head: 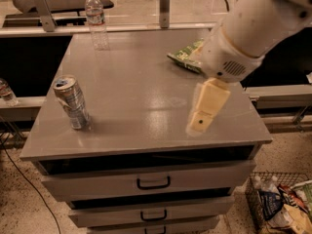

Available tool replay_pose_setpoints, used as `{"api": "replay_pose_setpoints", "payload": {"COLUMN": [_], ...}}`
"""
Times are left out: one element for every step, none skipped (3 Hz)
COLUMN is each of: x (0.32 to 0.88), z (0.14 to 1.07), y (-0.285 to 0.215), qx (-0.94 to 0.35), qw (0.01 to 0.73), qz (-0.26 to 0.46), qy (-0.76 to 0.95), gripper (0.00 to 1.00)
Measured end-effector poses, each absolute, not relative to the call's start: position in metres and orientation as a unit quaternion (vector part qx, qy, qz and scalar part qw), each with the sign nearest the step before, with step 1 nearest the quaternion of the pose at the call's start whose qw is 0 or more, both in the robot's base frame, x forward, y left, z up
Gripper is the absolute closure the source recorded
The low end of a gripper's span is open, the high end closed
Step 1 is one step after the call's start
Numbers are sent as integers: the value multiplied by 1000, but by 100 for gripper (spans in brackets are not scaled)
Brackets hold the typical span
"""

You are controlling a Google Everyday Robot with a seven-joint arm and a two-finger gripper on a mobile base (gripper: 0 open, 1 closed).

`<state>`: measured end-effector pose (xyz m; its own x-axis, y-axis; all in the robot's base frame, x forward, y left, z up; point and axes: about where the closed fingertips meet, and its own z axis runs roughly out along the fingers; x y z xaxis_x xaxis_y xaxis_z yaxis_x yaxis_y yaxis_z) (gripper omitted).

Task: Knock redbull can over

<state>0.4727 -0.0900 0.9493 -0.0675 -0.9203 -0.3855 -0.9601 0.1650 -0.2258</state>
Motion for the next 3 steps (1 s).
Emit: {"api": "replay_pose_setpoints", "payload": {"x": [473, 474, 474], "z": [938, 938, 935], "y": [-46, -43, -36], "qx": [-646, -646, -643], "qw": [240, 243, 249], "qz": [78, 79, 91], "qy": [720, 720, 719], "gripper": [0, 0, 0]}}
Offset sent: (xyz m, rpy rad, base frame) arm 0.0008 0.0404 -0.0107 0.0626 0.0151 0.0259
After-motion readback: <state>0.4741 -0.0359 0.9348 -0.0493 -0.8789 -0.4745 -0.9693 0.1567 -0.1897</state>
